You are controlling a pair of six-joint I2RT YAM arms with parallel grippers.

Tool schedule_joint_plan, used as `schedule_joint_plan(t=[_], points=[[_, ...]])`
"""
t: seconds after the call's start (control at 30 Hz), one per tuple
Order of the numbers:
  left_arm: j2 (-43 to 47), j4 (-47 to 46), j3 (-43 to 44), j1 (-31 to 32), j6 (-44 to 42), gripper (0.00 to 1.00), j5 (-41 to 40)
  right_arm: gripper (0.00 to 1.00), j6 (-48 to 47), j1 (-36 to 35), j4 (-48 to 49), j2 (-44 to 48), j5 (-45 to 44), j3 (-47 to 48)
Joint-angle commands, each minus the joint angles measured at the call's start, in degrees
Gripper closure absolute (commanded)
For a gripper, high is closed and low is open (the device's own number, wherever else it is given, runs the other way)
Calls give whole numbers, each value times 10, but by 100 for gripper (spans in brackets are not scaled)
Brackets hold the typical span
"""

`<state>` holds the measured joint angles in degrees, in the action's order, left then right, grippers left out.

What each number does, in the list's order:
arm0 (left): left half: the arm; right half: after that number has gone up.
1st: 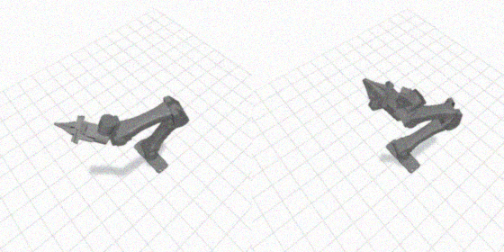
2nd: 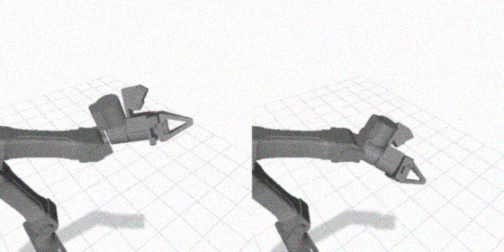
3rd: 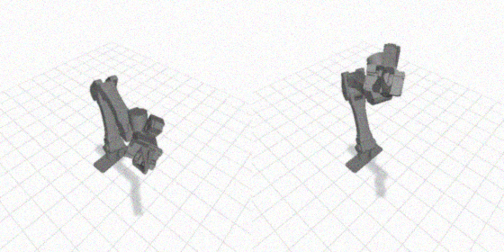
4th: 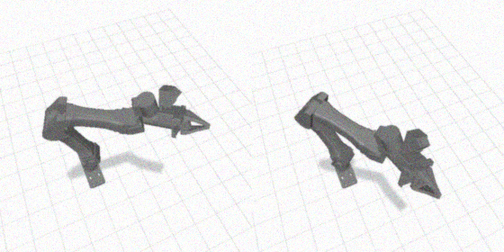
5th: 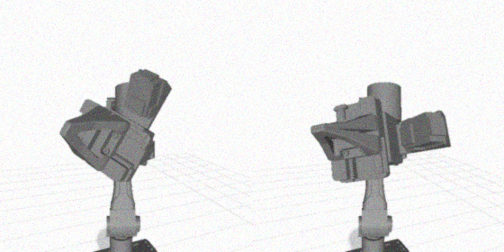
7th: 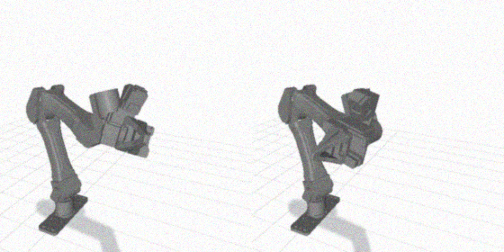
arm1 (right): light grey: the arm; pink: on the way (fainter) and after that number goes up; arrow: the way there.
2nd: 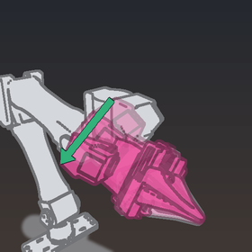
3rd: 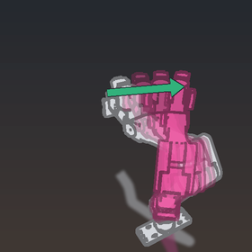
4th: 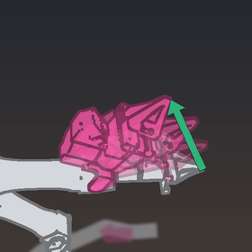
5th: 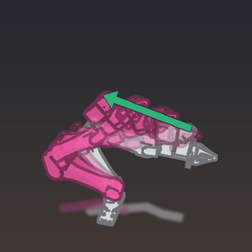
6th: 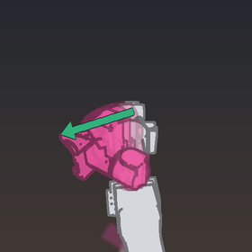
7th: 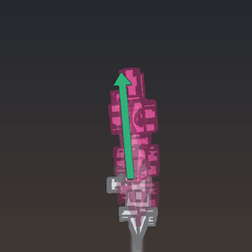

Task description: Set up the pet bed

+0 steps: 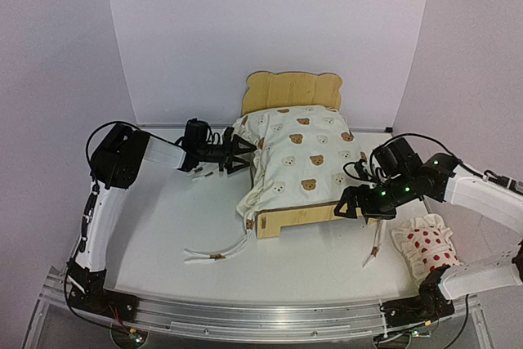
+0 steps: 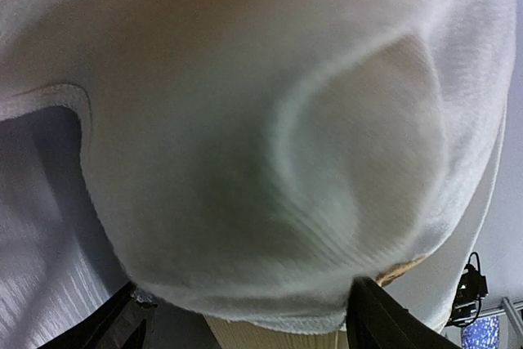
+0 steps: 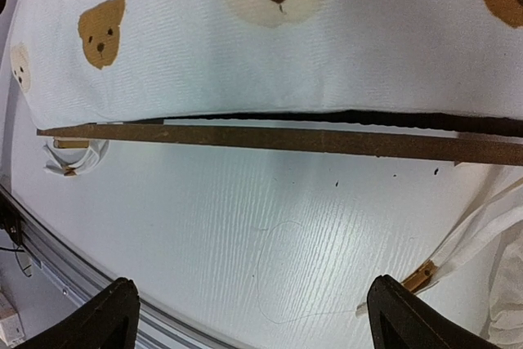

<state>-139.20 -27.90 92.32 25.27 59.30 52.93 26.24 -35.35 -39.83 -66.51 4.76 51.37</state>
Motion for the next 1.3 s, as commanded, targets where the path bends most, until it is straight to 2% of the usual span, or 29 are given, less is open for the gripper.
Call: schedule_joint_plan(t=[0.0, 0.17, 0.3, 0.43, 0.5, 0.57, 0.67, 0.9, 1.27], points=[[-34, -13, 50, 9, 20, 22, 9, 2, 6, -3, 11, 10, 4, -2], [-59, -59, 72, 24, 56, 24, 9, 2, 8, -2, 14, 9, 6, -4], [-77, -159, 71, 31, 128, 32, 16, 2, 10, -2, 18, 9, 9, -7], [-73, -219, 62, 37, 162, 46, 14, 2, 9, -2, 19, 12, 6, -11], [-62, -225, 59, 40, 157, 57, 14, 2, 8, -3, 19, 13, 5, -12], [-45, -216, 57, 43, 140, 65, 13, 2, 7, -3, 19, 15, 5, -12], [-15, -174, 57, 48, 96, 73, 5, 2, 6, -3, 20, 19, 3, -13], [33, -128, 83, 60, 38, 76, -3, 2, 5, -2, 22, 24, 4, -16], [94, 8, 139, 85, -82, 77, -42, 2, -3, -2, 32, 25, -2, -26]])
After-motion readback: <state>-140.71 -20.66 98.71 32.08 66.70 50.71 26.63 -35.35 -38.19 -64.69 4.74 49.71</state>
